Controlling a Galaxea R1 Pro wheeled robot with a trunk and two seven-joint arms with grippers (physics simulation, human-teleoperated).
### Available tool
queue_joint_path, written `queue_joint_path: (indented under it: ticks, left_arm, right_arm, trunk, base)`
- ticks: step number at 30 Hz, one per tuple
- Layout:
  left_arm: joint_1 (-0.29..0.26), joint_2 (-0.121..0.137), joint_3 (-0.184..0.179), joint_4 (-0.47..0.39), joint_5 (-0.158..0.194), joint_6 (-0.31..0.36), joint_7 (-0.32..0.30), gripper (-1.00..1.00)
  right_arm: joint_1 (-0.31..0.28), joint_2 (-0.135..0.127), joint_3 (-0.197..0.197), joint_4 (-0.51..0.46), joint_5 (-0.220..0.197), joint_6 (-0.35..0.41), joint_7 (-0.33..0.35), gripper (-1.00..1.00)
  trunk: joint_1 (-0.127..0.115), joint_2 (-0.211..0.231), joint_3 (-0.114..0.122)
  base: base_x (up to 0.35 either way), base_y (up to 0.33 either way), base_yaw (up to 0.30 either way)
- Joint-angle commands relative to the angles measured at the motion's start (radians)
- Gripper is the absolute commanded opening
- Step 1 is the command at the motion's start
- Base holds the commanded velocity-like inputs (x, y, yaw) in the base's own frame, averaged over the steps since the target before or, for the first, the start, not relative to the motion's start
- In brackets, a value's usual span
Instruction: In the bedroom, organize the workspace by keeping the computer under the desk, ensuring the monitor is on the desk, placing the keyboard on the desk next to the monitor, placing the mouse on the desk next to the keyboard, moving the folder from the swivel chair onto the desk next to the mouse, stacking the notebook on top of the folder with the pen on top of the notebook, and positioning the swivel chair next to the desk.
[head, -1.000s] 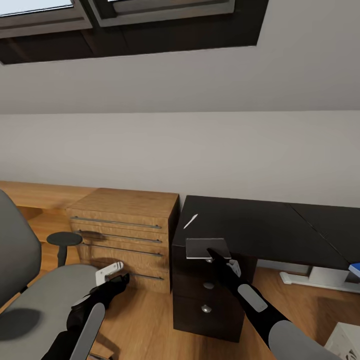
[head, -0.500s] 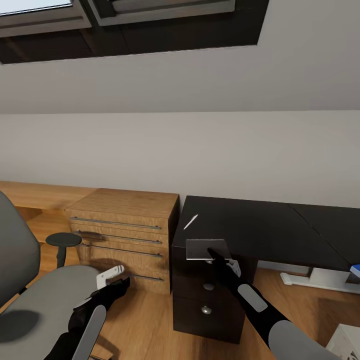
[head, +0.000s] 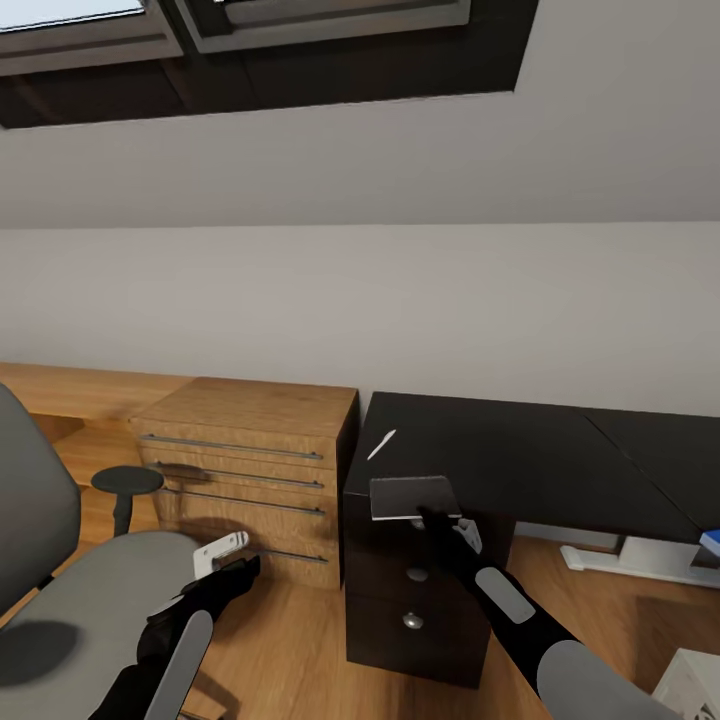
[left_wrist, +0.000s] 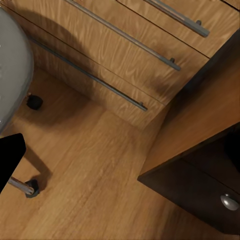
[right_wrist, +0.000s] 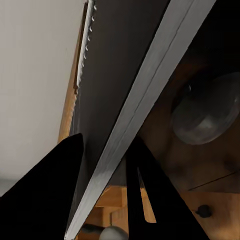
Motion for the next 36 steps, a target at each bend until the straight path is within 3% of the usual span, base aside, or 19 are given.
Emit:
queue_joint_path:
  ticks: [1, 10, 18, 23, 29, 32, 36]
  left_arm:
    - [-0.001, 0.000, -0.001, -0.001, 0.010, 0.002, 0.010, 1.00]
    - [-0.001, 0.000, -0.001, 0.000, 0.010, 0.002, 0.011, 1.00]
    - [-0.001, -0.001, -0.001, -0.001, 0.010, 0.002, 0.012, 1.00]
    - [-0.001, -0.001, -0.001, -0.001, 0.009, 0.002, 0.012, 1.00]
    - [-0.001, -0.001, -0.010, -0.001, 0.008, 0.001, 0.012, 1.00]
    - [-0.001, -0.001, -0.015, -0.001, 0.007, 0.000, 0.010, 1.00]
    - [-0.001, -0.001, -0.017, -0.001, 0.007, -0.001, 0.009, 1.00]
  right_arm:
    - [-0.001, -0.001, 0.006, -0.002, -0.011, 0.000, 0.003, -1.00]
    - [0.000, -0.004, 0.004, -0.078, 0.040, -0.019, 0.000, -1.00]
    - [0.027, -0.007, 0.001, -0.250, 0.053, -0.053, -0.032, -1.00]
    - [0.062, -0.019, -0.001, -0.368, 0.050, -0.057, -0.137, -1.00]
    - [0.095, -0.056, -0.001, -0.503, 0.049, -0.060, -0.293, -1.00]
    - [0.105, -0.086, -0.002, -0.566, 0.047, -0.060, -0.370, -1.00]
    - [0.107, -0.097, -0.017, -0.596, 0.045, -0.061, -0.436, -1.00]
  trunk:
    - [-0.004, 0.007, 0.002]
    - [-0.039, 0.070, 0.030]
    - [-0.069, 0.126, 0.055]
    - [-0.088, 0.161, 0.071]
    - [-0.111, 0.203, 0.090]
    - [-0.111, 0.203, 0.090]
    - [-0.111, 0.203, 0.090]
  base:
    - [0.000, 0.000, 0.000]
    - [0.000, 0.000, 0.000]
    - [0.000, 0.000, 0.000]
    - [0.000, 0.000, 0.000]
    - [0.000, 0.000, 0.000]
    - [0.000, 0.000, 0.000]
    - [0.000, 0.000, 0.000]
